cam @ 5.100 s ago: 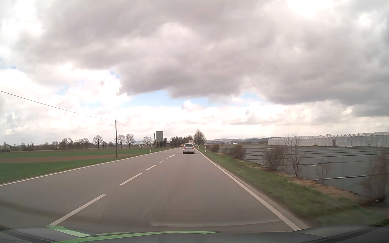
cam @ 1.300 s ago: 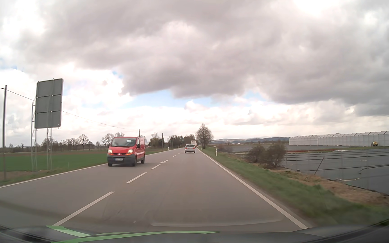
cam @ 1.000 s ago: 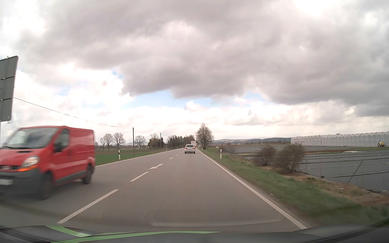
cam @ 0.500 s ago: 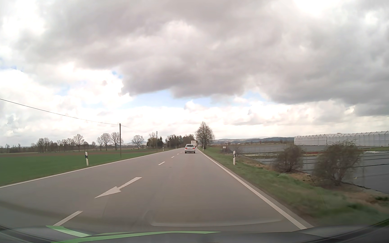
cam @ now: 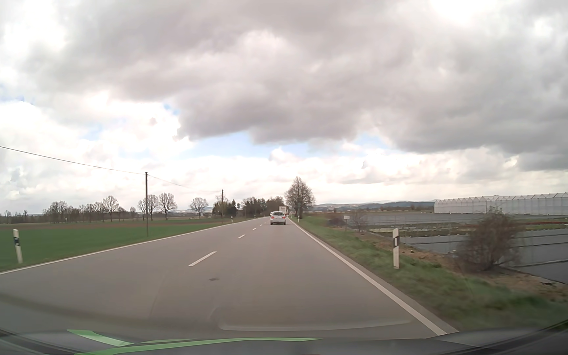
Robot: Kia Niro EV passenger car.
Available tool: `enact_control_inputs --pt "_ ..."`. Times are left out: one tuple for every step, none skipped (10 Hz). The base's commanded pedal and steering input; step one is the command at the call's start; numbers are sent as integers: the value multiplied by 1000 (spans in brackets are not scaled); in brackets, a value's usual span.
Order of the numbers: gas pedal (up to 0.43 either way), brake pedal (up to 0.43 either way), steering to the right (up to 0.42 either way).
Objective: Follow the waypoints while adhering to traffic rules and regulations
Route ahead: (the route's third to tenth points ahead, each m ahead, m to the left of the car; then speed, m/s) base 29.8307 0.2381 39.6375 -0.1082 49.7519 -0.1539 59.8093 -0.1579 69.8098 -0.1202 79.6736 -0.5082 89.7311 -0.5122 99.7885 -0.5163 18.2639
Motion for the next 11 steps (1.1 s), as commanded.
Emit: enact_control_inputs --pt "189 0 -2" --pt "189 0 -1" --pt "189 0 -2" --pt "189 0 -1" --pt "189 0 -1" --pt "189 0 -1" --pt "189 0 -2" --pt "189 0 -1" --pt "189 0 -1" --pt "189 0 -2" --pt "189 0 -1"
